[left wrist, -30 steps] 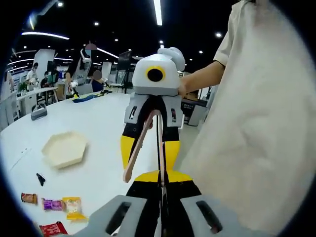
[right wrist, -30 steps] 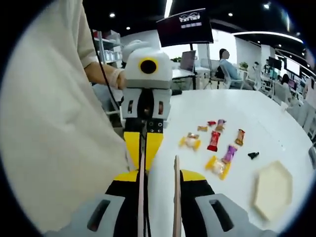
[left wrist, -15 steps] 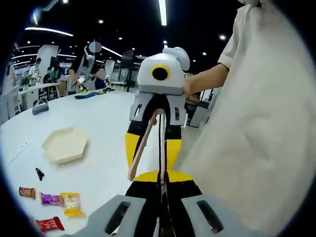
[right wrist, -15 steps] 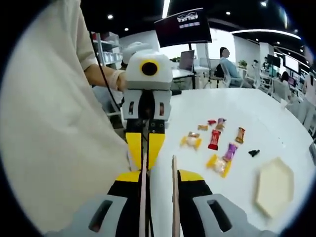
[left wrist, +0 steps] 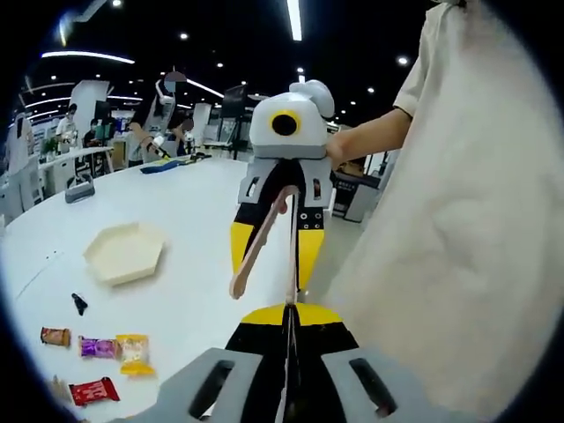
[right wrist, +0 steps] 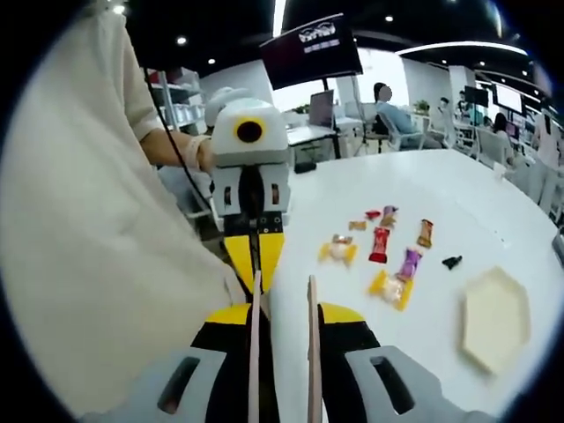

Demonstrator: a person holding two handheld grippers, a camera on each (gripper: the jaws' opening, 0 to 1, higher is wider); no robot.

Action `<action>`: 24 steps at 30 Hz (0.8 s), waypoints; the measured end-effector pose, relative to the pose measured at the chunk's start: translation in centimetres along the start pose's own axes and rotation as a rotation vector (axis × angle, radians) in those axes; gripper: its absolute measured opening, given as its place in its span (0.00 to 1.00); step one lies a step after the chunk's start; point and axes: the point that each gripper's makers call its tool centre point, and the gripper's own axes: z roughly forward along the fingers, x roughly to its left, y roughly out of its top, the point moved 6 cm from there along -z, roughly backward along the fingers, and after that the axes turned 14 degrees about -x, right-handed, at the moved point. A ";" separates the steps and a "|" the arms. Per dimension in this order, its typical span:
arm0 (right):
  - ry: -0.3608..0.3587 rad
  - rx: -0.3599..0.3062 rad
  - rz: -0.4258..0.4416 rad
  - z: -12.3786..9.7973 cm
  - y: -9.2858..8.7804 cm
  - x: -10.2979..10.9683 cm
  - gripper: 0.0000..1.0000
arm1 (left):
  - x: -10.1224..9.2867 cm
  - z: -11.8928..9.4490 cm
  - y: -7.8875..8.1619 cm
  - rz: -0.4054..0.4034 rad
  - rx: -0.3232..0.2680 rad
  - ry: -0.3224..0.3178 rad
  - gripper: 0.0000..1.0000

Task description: Place the target food into the container with the food tongs after gripping and lifting it, then release it inside without dropping or visibly crushing the food.

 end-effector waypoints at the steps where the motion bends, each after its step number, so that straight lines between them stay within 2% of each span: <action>1: 0.001 -0.003 0.003 0.0 0.0 0.0 0.27 | 0.0 -0.1 0.0 -0.003 -0.004 0.000 0.00; 5: 0.003 -0.011 0.009 0.1 0.2 0.1 0.27 | -0.1 -0.2 0.1 -0.007 -0.018 -0.002 0.00; 16: 0.006 0.006 0.016 0.0 -0.3 0.2 0.28 | -0.1 -0.3 -0.1 0.005 -0.003 0.001 0.00; 24: 0.012 0.024 0.005 0.2 -0.6 0.2 0.28 | 0.1 -0.3 -0.4 0.012 0.020 0.005 0.04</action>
